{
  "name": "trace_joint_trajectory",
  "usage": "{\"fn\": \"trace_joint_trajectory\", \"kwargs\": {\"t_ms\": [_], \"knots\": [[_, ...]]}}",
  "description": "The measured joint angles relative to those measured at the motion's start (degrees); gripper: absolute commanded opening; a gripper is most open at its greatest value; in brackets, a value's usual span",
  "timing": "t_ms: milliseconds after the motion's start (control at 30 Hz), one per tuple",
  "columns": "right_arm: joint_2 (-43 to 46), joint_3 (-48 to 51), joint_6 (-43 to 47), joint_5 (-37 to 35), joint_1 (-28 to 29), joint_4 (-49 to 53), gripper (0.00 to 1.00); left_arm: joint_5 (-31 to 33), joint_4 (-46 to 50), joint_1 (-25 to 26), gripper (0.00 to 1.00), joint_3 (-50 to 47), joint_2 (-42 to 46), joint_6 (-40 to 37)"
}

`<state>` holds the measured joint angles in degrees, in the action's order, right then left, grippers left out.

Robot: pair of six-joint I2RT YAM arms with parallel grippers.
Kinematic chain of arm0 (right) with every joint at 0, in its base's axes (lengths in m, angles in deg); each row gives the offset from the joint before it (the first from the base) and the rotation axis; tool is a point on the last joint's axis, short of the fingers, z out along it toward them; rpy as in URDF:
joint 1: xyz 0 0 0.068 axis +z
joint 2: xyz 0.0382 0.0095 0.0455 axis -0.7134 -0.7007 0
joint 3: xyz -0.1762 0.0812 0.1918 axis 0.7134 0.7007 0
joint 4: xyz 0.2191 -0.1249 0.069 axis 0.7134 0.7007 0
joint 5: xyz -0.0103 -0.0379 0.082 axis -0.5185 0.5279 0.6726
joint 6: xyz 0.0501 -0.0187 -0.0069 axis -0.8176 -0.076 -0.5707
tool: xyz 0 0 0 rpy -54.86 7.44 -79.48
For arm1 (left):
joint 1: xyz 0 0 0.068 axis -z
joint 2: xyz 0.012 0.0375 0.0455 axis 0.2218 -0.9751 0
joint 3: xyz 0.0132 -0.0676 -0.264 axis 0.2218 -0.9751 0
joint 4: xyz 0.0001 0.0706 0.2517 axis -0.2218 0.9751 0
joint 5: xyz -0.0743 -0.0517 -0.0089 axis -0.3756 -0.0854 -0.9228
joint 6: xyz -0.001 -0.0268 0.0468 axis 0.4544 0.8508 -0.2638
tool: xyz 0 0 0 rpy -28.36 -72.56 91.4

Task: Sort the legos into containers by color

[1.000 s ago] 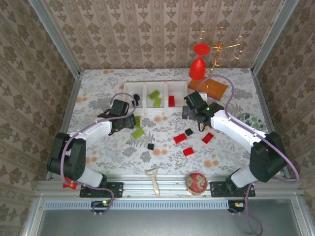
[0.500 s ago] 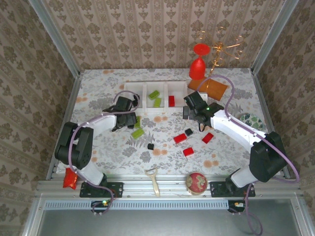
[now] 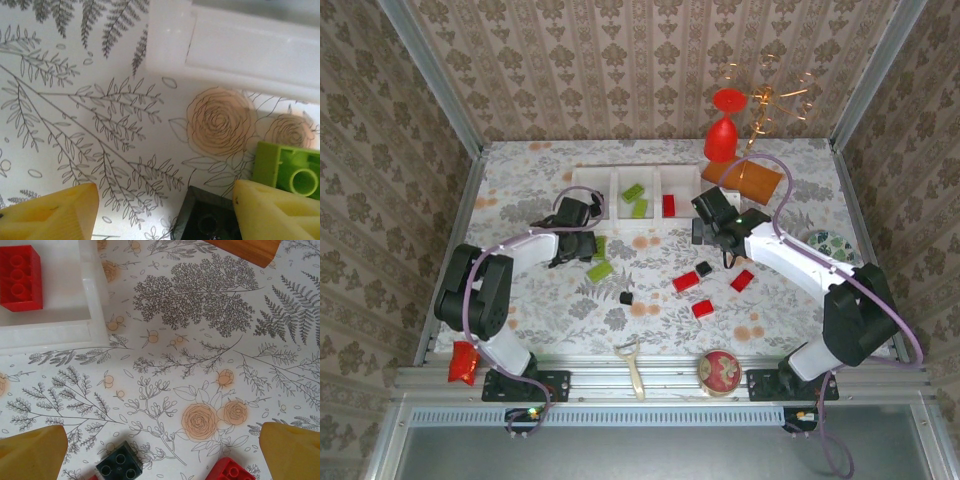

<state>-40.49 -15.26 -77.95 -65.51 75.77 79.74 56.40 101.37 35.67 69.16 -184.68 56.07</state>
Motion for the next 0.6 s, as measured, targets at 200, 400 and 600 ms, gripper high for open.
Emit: {"fn": "trace_joint_trajectory", "kwargs": {"t_ms": [200, 400, 600], "knots": [[-0.81, 0.0, -0.2, -0.22, 0.0, 0.07, 1.0, 0.04, 0.96, 0.0, 0.68, -3.23, 3.76, 0.04], [-0.83, -0.02, -0.55, -0.24, 0.0, 0.66, 1.0, 0.04, 1.44, 0.0, 0.67, -5.68, 7.54, 0.22], [-0.83, -0.02, -1.07, -0.24, 0.0, 0.68, 1.0, -0.9, 1.81, 0.07, 0.72, -5.99, 10.86, 0.17]]}}
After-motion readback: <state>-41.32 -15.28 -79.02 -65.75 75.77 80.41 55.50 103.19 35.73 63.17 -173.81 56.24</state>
